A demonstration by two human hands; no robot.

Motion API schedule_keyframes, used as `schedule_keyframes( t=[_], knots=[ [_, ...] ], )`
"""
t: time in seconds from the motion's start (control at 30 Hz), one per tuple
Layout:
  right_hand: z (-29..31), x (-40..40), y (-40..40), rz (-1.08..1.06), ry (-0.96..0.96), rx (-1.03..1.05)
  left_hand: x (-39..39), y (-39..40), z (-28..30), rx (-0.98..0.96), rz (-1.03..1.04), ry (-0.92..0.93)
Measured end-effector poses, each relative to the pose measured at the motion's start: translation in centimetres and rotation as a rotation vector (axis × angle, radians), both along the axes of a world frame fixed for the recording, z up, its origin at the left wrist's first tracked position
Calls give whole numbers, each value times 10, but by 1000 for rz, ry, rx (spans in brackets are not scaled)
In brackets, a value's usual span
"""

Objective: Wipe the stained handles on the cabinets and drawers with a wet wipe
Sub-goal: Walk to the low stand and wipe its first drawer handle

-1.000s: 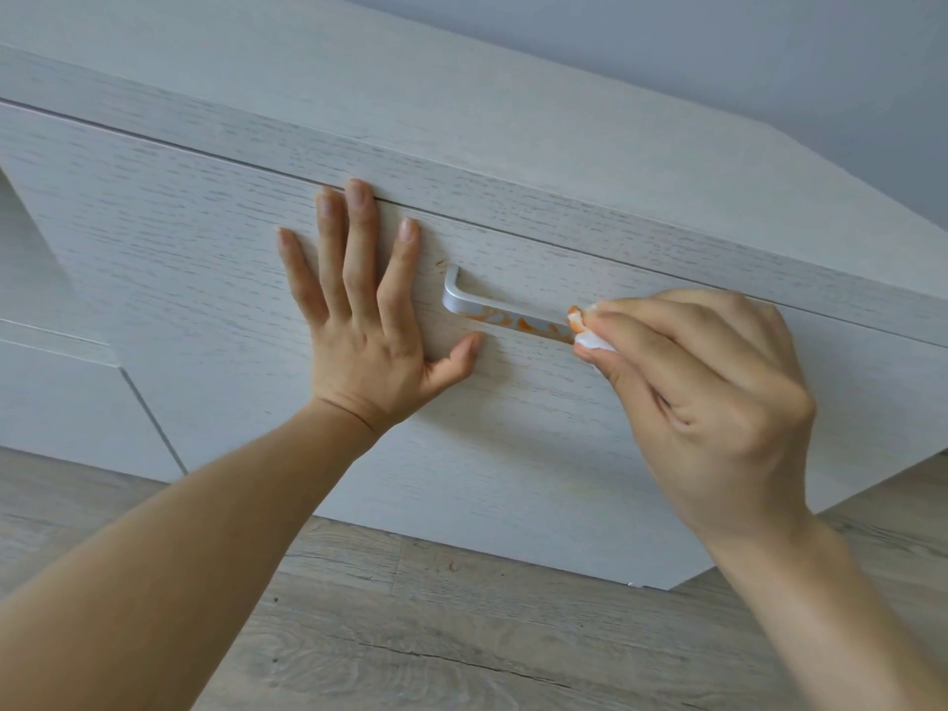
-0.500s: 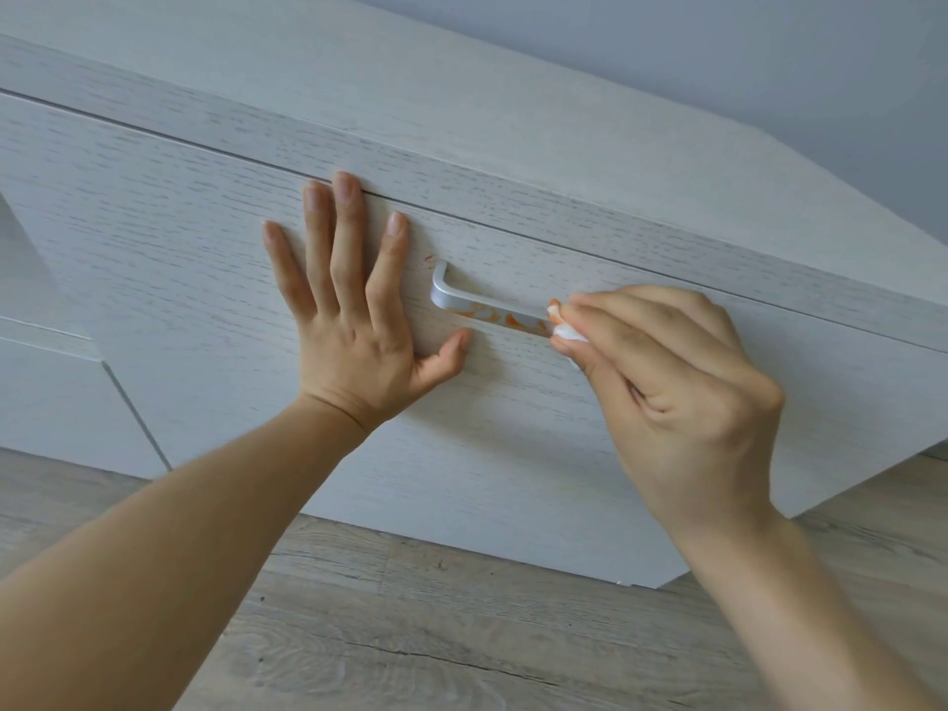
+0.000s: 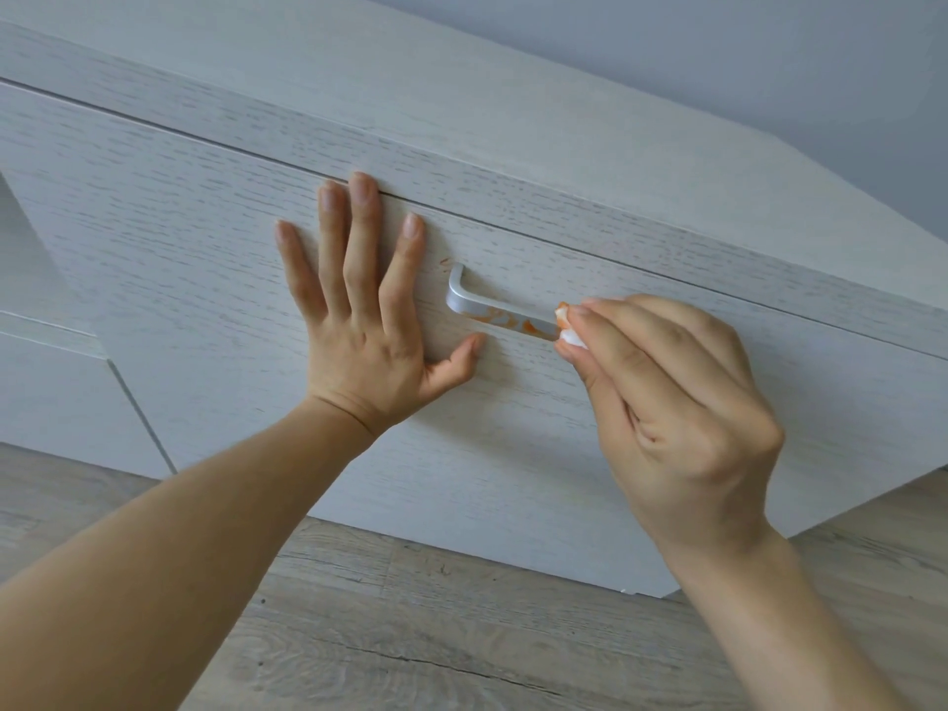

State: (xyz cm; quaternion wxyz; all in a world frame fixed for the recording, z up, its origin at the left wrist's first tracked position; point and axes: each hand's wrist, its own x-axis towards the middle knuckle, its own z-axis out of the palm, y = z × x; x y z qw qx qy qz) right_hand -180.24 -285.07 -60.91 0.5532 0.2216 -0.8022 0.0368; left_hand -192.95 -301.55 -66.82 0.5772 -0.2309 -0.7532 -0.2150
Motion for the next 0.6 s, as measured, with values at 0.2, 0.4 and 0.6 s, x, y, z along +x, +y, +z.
schedule_keyframes(
  t=[0.2, 0.4, 0.6],
  knots=[
    [2, 4, -1, -55, -12, 29, -1, -1, -1, 2, -1, 2],
    [1, 3, -4, -39, -42, -71, 0, 0, 0, -2, 6, 1],
    [0, 5, -3, 47, -121, -250, 1, -1, 1, -7, 5, 2]
  ],
)
